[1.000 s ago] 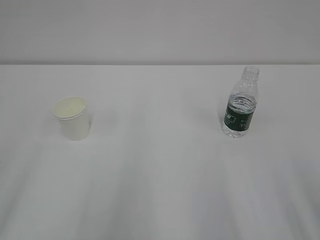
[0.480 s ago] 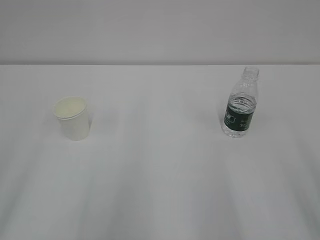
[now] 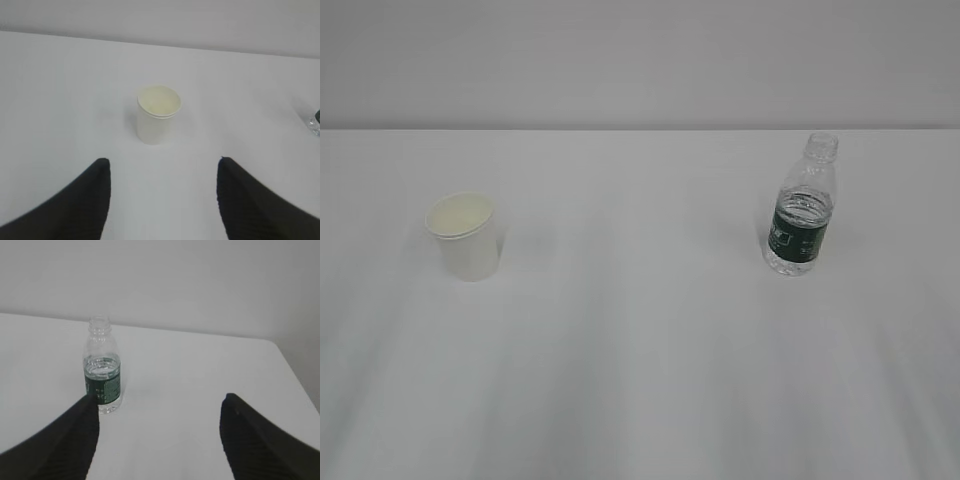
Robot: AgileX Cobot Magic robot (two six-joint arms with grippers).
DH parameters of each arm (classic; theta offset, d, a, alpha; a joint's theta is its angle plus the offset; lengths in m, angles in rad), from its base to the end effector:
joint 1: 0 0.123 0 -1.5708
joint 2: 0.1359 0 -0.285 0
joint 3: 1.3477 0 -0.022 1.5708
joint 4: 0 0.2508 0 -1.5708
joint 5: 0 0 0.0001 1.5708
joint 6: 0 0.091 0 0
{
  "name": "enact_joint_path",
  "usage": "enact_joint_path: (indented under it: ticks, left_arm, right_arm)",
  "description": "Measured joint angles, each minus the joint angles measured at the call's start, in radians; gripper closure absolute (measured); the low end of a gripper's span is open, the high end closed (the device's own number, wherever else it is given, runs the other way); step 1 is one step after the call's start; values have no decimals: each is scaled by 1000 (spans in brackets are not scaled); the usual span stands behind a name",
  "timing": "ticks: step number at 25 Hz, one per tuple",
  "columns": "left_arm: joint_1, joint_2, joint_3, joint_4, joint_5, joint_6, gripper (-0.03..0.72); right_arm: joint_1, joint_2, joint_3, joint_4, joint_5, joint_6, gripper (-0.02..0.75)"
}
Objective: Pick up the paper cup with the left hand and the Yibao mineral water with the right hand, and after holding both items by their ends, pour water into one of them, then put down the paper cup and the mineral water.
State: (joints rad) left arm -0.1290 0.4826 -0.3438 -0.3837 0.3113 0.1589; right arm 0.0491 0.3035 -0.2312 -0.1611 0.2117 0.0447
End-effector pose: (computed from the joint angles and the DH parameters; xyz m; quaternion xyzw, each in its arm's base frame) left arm 0.1023 -0.0238 0.2669 0.0009 0.8163 -0.1428 0.5597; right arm 0.0818 0.0009 0.2523 -0.0518 0.7705 -0.0333 0.6344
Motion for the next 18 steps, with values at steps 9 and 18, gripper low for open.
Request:
enact_joint_path:
  ticks: [9,18]
  left_arm:
    - [0,273,0,23,-194,0,129]
    - [-62,649,0,152,-578,0,115]
  right_arm:
    - [19,215,21,6,-135,6,165]
    - [19,592,21,-98,-498,6,165]
